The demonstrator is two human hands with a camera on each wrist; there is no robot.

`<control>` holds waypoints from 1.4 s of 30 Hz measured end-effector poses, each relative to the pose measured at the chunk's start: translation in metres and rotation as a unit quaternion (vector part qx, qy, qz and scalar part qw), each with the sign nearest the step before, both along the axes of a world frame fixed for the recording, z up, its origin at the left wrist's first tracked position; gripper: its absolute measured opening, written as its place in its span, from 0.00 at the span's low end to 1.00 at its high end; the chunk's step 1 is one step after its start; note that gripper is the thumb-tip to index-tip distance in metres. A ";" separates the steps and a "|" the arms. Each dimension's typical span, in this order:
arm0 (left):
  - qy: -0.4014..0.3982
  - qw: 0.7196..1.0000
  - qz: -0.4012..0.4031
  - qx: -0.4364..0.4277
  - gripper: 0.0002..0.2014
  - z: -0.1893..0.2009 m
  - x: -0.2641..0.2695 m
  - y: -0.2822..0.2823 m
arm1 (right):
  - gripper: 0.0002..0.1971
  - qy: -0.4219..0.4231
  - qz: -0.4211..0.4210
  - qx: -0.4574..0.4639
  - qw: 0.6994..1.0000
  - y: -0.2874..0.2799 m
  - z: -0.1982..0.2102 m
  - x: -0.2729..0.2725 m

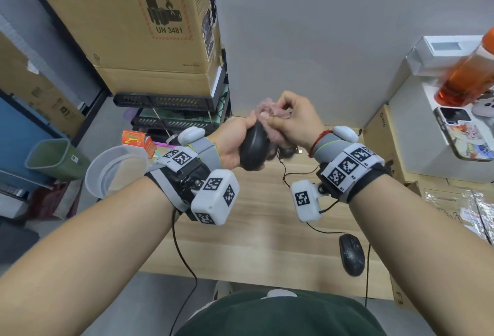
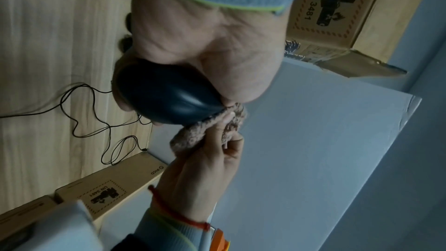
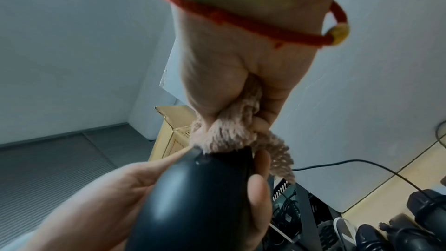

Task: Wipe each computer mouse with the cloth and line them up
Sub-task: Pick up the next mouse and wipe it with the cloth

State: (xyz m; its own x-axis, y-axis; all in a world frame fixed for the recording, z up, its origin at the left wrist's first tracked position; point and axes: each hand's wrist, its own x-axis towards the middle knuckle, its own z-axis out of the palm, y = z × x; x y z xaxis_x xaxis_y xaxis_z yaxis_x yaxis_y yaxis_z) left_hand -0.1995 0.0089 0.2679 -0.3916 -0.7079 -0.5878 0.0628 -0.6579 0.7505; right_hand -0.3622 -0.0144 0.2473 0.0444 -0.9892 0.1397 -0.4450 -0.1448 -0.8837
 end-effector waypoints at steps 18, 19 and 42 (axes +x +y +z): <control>0.010 0.998 0.068 -0.003 0.35 0.002 -0.002 -0.001 | 0.20 0.041 -0.093 -0.035 0.994 0.005 -0.006 -0.011; 0.008 0.996 0.085 -0.009 0.36 0.001 -0.002 -0.003 | 0.20 0.030 -0.092 -0.038 0.995 0.009 -0.005 -0.010; -0.068 0.986 0.135 -0.070 0.34 -0.010 0.005 -0.025 | 0.17 -0.079 0.034 -0.052 0.995 0.020 0.010 0.006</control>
